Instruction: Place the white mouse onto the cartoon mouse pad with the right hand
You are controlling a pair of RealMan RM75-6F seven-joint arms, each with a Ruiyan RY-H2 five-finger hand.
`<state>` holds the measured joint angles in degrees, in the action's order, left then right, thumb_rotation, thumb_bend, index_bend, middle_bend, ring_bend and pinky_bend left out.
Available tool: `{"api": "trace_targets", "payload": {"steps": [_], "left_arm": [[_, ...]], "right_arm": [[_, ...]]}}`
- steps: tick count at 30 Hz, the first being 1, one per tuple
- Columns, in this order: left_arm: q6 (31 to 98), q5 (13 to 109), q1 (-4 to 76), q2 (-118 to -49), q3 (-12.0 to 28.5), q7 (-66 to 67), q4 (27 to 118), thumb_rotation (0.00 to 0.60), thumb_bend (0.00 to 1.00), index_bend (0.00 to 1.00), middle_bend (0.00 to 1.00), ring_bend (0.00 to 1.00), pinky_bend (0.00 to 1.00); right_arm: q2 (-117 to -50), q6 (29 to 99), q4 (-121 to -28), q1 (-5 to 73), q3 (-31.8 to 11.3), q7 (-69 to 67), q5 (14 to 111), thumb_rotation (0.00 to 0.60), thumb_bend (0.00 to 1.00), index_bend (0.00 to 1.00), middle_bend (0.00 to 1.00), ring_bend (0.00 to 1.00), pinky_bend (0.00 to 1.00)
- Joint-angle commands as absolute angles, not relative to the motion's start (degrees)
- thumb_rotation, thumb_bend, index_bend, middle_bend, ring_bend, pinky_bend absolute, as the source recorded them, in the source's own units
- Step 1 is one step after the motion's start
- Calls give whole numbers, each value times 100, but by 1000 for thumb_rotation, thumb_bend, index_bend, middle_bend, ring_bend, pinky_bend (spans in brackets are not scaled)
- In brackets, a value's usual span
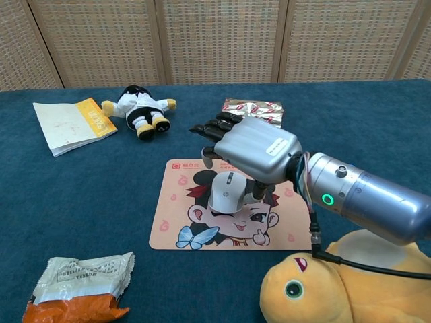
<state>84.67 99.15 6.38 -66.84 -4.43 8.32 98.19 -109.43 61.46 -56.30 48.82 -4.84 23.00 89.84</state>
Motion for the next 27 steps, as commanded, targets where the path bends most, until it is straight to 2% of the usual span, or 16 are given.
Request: {"api": "trace_targets", "payload": {"steps": [1,8,17,27], "left_arm": [[8475,9922,636,-6682,-445,829,9819,600,55,0,0,0,0],[8494,9918,630,-6672,-439,812,9818,600,55,0,0,0,0],[8547,9915,615,-6647,-420,790,9825,600,55,0,0,0,0],[8559,10017,583,-6681,-474,988,9868,600,54,0,0,0,0]], "right_arm": [[-10904,6130,-5713,4852,-527,2398,8923,600,0,299,0,0,0],[-10677,6184,-5978,4814,-665,2714,8830,600,0,299,0,0,0],[-9547,6507,-7166,4481,-996,3360,8479,600,0,299,0,0,0],[-8269,7411,-8511,3403,-751,3054,8235,600,0,271,0,0,0]]}}
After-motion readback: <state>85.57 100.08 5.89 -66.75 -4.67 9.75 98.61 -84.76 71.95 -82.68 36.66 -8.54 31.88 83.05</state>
